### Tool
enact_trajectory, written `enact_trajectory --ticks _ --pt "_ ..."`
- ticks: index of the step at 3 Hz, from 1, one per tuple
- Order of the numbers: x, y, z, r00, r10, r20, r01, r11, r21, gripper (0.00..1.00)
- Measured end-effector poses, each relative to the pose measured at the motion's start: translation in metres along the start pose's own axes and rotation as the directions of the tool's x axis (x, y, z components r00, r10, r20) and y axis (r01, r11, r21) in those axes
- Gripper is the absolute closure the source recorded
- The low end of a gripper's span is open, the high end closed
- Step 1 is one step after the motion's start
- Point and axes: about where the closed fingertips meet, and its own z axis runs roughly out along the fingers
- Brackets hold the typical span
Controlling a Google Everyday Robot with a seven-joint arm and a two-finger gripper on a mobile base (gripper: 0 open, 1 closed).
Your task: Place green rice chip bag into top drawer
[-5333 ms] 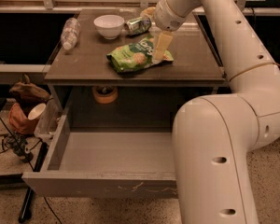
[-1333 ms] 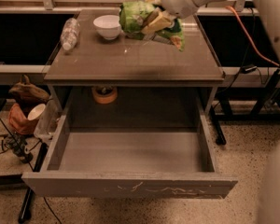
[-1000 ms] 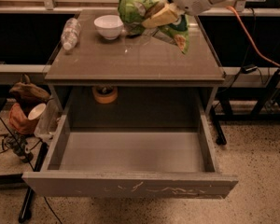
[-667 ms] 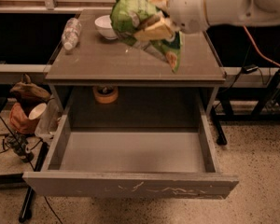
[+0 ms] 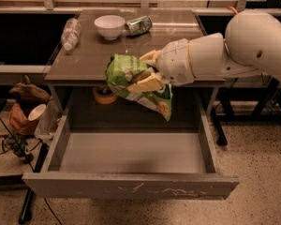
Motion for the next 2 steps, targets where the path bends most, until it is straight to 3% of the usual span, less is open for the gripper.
enact_trajectory --ticks 1,2 --pt "-0.008 -0.008 -0.005 1.0 -0.013 0.008 0.012 0.9998 0.017 1.0" --pt "0.018 0.015 0.0 0.999 0.028 -0.028 -0.028 0.9994 0.018 1.0"
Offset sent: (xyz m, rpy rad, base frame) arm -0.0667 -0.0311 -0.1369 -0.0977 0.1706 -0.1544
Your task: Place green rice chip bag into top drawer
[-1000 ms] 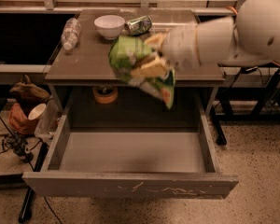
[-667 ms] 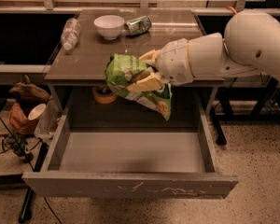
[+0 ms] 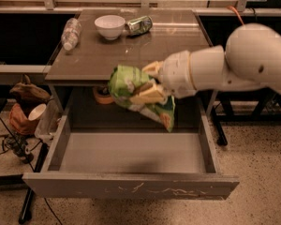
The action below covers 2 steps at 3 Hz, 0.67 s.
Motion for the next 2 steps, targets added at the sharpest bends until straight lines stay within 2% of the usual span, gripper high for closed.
enact_trajectory --ticks 1,2 --pt "0.061 0.046 0.007 0.995 0.094 -0.043 -0.093 0.9956 0.013 1.0" --pt "0.109 0.07 0.025 0.991 0.126 -0.034 -0.125 0.9919 0.024 1.0"
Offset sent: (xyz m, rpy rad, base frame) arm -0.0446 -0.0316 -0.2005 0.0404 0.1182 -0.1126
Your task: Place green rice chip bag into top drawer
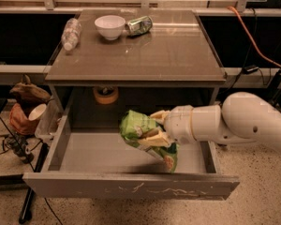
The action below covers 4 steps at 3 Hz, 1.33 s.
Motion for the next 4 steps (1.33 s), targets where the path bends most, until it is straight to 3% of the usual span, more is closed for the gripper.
enact_trajectory --ticks 1,2,3,4 --pt "0.035 -0.013 0.026 0.999 -0.035 0.007 0.035 0.9993 -0.013 1.0" --pt "0.039 -0.041 0.058 0.994 -0.104 0.025 0.105 0.9939 -0.034 1.0" --pt "0.05 -0.05 0.085 0.992 -0.121 0.031 0.123 0.9898 -0.071 1.0" --pt "0.065 -0.047 0.097 0.995 -0.099 0.029 0.102 0.9898 -0.1 1.0"
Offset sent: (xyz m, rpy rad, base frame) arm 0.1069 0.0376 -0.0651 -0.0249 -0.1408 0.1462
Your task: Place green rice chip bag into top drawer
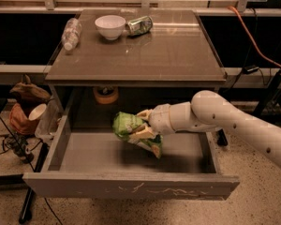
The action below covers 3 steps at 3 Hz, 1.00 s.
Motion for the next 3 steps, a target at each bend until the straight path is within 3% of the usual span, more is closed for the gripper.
enact_trajectory --ticks 2,3 --pt "0.0076 0.0086 0.0042 0.999 0.002 -0.038 -0.003 0.9997 -0.026 1.0" --pt "0.0076 0.0086 0.0042 0.999 0.002 -0.038 -0.003 0.9997 -0.026 0.82"
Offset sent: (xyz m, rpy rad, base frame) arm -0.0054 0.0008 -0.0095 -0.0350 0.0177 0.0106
